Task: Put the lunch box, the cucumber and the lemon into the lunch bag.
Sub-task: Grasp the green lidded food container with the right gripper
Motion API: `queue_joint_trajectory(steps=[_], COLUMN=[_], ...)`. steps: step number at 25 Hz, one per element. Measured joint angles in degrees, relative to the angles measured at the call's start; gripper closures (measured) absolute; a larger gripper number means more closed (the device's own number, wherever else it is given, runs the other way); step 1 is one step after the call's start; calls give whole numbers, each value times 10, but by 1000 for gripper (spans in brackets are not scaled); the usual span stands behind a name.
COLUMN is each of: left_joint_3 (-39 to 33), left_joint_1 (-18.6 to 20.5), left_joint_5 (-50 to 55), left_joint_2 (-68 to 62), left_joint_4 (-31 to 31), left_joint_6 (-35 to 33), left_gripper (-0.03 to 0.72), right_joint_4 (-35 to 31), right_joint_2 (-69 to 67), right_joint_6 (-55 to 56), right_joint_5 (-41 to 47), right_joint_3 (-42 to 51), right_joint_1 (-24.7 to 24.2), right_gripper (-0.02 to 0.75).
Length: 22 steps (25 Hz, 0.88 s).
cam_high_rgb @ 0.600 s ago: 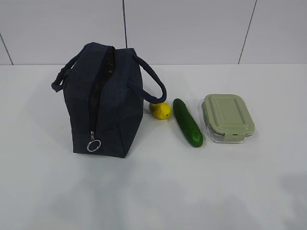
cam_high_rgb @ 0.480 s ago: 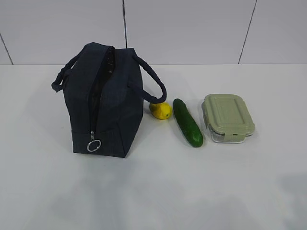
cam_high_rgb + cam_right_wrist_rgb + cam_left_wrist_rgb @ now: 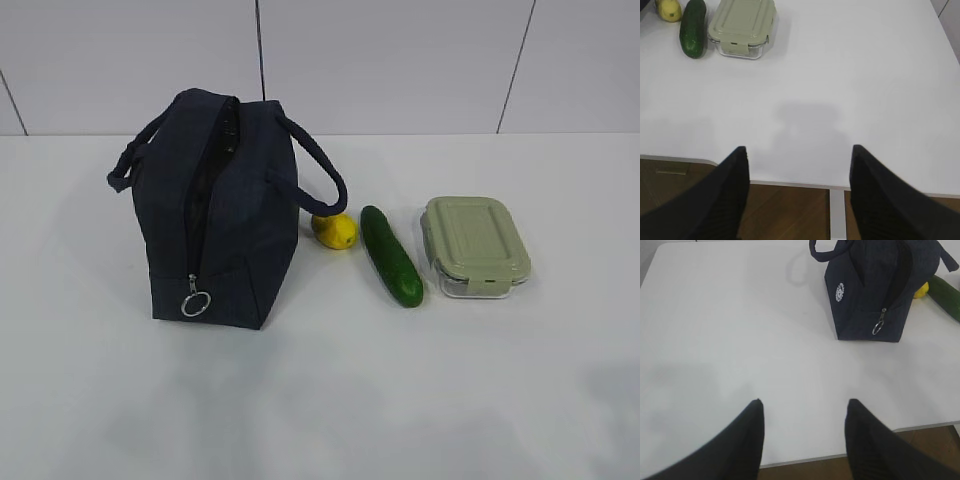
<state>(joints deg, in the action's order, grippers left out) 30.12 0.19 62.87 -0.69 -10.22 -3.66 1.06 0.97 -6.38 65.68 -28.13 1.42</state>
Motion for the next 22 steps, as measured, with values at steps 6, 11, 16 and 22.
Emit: queue_joint_trajectory(steps=[6,11,16,22], left_joint_3=[0,0,0,0], left_joint_1=[0,0,0,0], left_joint_5=[0,0,0,0], left_joint_2=[0,0,0,0], left_joint_4=[0,0,0,0], left_joint_6=[0,0,0,0], left_gripper=[316,316,316,316], right_joint_4=[0,0,0,0], right_joint_2=[0,0,0,0], right_joint_6=[0,0,0,0], right_joint_5=[0,0,0,0], right_joint_3=[0,0,0,0], right_joint_1=[0,0,0,0], right_gripper=[264,264,264,264])
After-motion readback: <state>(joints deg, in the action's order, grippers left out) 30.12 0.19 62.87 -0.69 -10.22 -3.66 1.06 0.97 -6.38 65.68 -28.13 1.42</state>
